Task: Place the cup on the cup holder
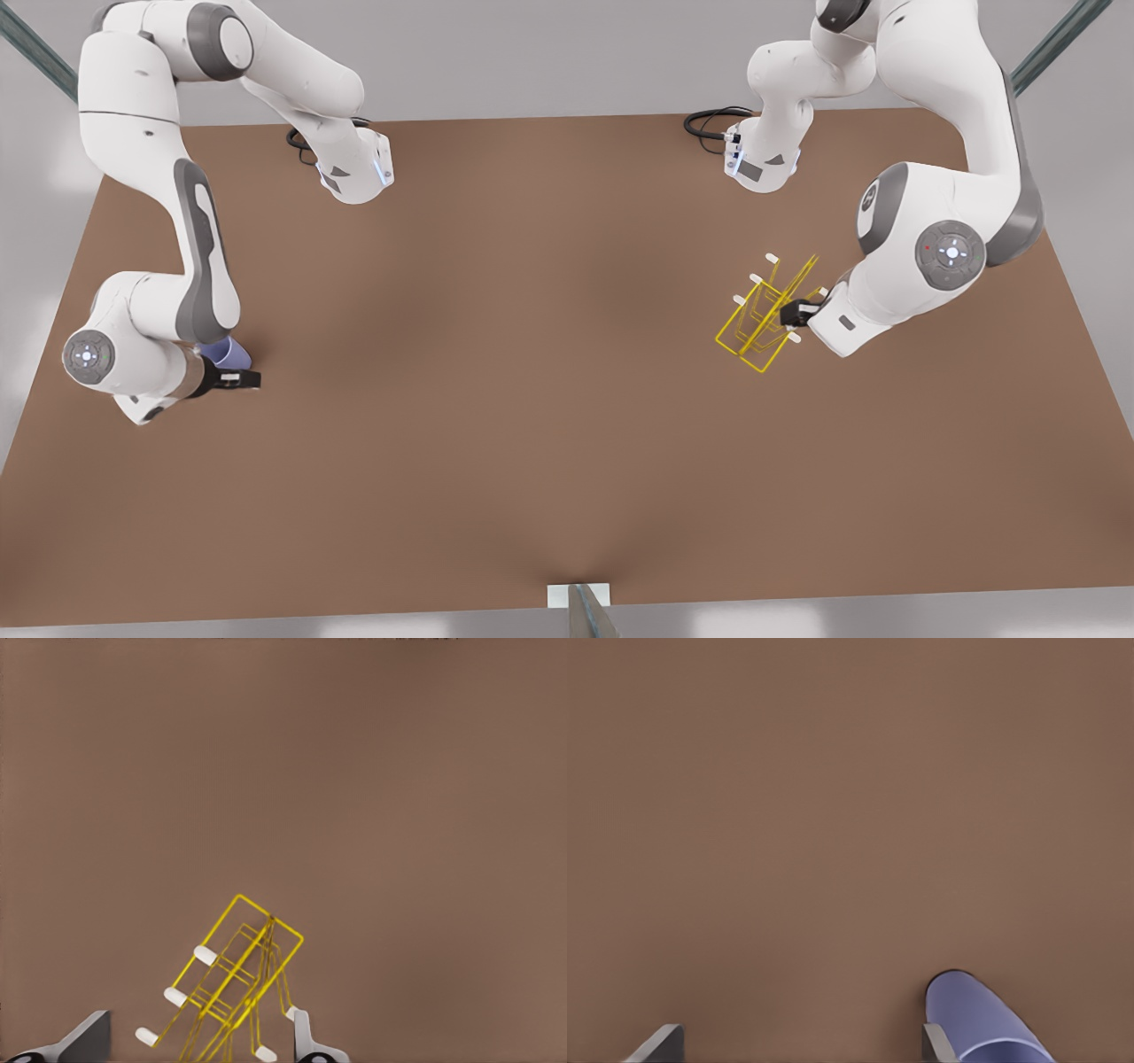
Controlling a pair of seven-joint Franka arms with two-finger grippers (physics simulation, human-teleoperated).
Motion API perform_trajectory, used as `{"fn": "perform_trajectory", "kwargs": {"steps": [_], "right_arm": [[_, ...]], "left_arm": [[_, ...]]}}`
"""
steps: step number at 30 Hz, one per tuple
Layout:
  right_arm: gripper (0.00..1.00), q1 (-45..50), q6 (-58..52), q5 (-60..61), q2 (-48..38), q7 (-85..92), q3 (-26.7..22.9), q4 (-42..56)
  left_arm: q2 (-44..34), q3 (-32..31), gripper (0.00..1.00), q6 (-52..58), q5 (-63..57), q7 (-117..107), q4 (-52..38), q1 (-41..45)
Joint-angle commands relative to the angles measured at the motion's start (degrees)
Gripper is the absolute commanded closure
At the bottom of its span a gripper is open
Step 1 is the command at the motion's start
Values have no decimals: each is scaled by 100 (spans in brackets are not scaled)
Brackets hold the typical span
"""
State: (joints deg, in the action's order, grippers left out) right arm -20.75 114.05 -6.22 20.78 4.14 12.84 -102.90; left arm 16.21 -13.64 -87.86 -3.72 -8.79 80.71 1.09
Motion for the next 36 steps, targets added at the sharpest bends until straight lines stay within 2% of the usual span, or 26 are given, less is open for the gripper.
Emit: {"fn": "perform_trajectory", "kwargs": {"steps": [1,6,10,14,17,21,23,28,36], "right_arm": [[0,-157,961,-11,-127,219,104,-248],[0,-254,1945,-2,-891,140,175,-1593],[0,-596,2323,-11,-1093,210,315,-2015],[0,-2442,2596,-11,-1252,210,1897,-2542],[0,-3295,2543,-11,-1269,201,2749,-2718],[0,-3462,2561,-2,-1278,184,3013,-2911],[0,-3981,2578,-11,-1278,201,3506,-2982],[0,-4016,2692,-19,-1199,228,3532,-3034],[0,-4613,2675,-468,-1102,579,3532,-3078]], "left_arm": [[-4,-16,0,-38,-146,-70,6,5],[92,-16,0,-82,-146,-70,15,5],[136,-16,0,-135,-146,-79,15,14],[145,-25,0,-135,-155,-70,15,23],[145,-25,0,-179,-348,-79,59,111],[215,-25,0,-381,-348,-88,208,111],[224,-25,0,-443,-340,-88,217,119],[251,-25,0,-443,-348,-88,217,137],[303,-34,0,-469,-348,-114,217,181]]}}
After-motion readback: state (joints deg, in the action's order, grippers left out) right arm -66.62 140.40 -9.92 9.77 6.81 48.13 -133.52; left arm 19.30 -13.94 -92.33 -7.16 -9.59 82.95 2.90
